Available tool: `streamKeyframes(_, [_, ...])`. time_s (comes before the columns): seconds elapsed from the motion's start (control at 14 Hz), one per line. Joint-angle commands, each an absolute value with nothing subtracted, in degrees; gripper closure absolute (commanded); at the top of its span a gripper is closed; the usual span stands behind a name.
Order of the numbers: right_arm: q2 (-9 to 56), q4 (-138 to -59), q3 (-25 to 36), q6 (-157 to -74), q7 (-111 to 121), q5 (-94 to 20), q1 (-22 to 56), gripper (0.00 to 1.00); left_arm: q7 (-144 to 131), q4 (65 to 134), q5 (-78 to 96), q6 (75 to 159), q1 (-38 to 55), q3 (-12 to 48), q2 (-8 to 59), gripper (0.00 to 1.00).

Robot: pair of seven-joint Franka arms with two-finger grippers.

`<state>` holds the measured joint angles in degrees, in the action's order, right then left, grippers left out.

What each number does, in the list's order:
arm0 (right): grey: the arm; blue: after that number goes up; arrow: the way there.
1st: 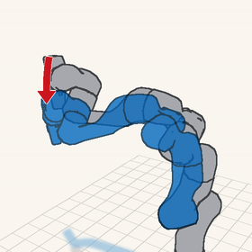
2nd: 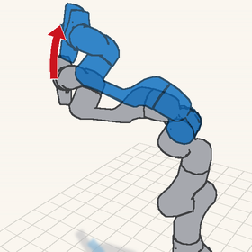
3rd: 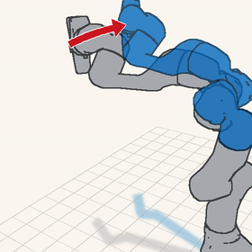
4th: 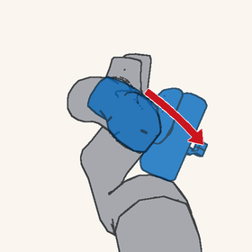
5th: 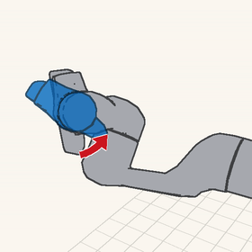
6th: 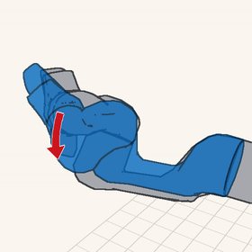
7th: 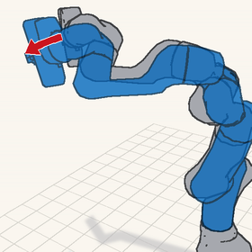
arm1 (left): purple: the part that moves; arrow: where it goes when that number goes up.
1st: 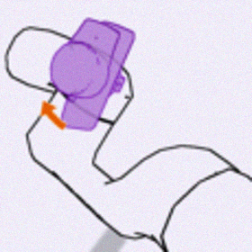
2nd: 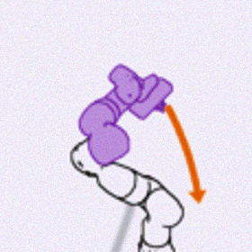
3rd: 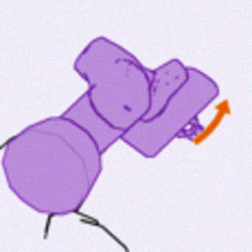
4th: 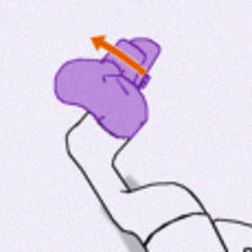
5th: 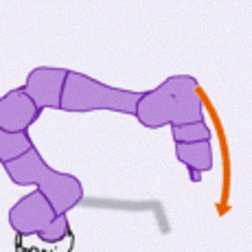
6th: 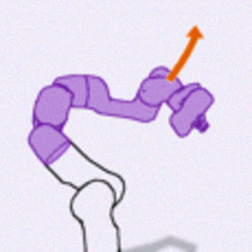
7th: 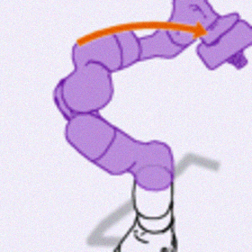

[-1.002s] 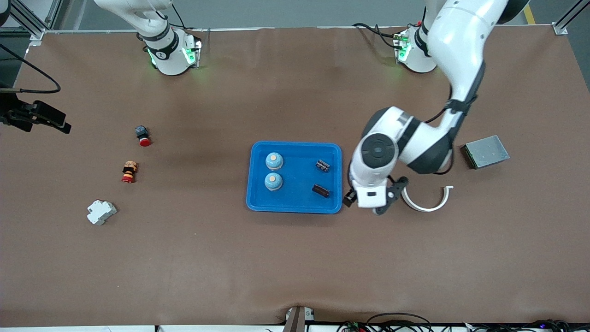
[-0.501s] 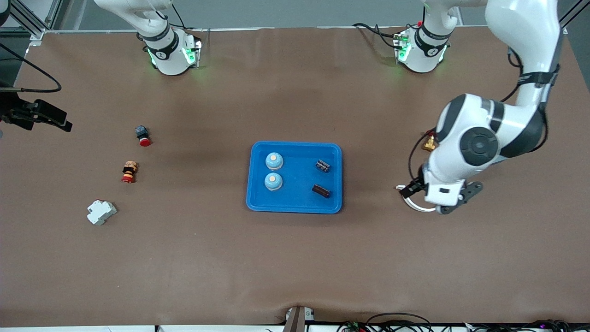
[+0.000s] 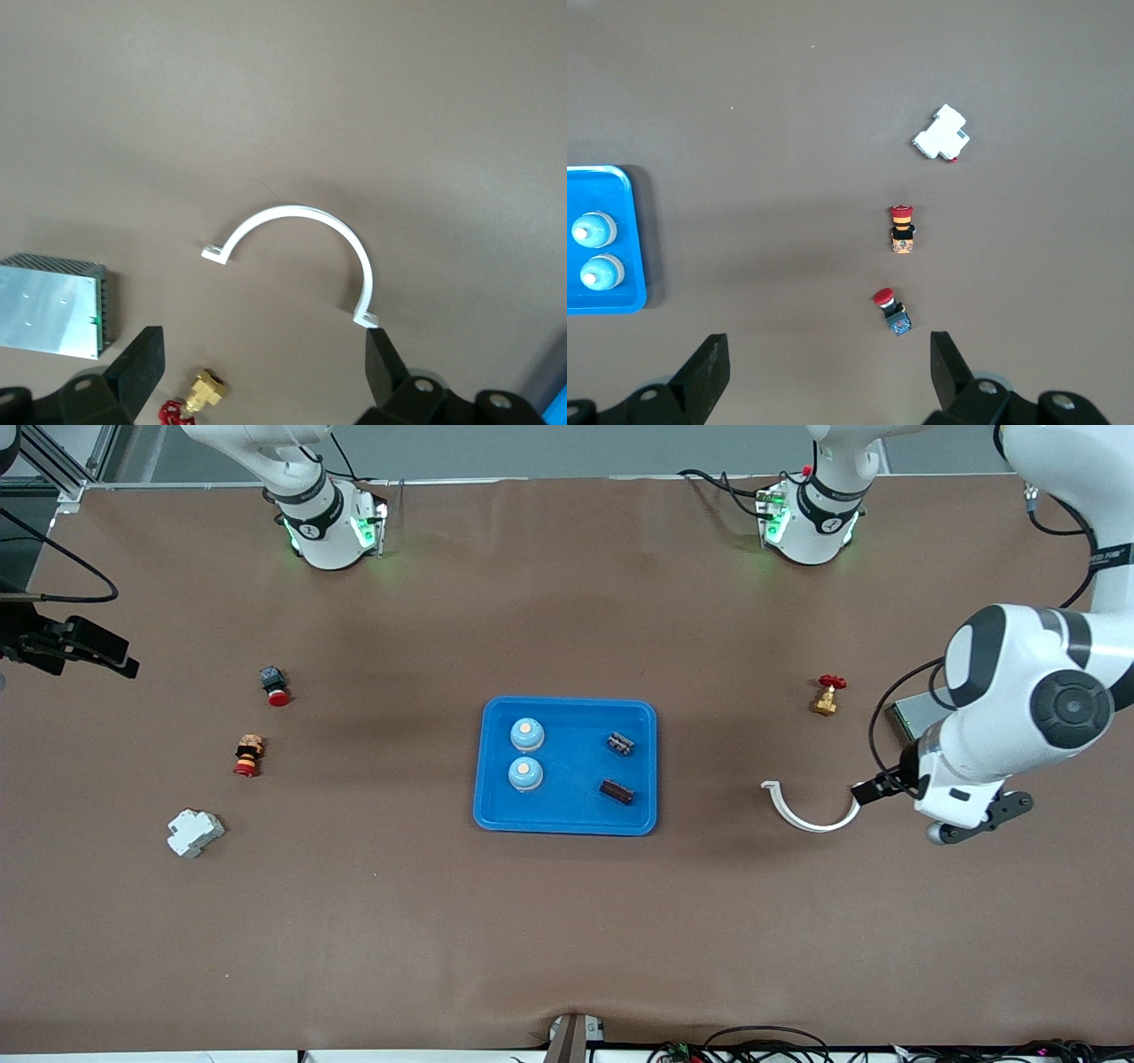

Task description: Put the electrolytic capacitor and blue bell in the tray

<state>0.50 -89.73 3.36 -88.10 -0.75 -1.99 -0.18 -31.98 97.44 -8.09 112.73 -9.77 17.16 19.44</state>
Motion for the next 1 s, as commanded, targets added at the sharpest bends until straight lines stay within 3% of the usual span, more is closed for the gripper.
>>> streamKeyframes(0.0, [0.7,-88.8,3.3,-86.8,-1.1,-3.0,-0.3,0.00,-30.8,97.0,-6.6,111.6,-10.6,17.8,17.1,0.00])
streamKeyframes(0.36, [0.7,-88.8,3.3,-86.8,-0.4,-2.4,0.0,0.00,-31.5,90.4,-6.6,102.7,-9.8,17.3,16.8,0.00])
streamKeyframes(0.72, [0.7,-88.8,3.3,-87.1,0.0,-0.8,0.6,0.00,-31.0,89.0,-6.9,101.8,-7.5,16.8,15.5,0.00])
streamKeyframes(0.93, [0.7,-88.8,3.3,-87.2,0.0,0.6,1.2,0.00,-30.4,89.1,-6.5,102.3,-1.0,10.5,13.7,0.00])
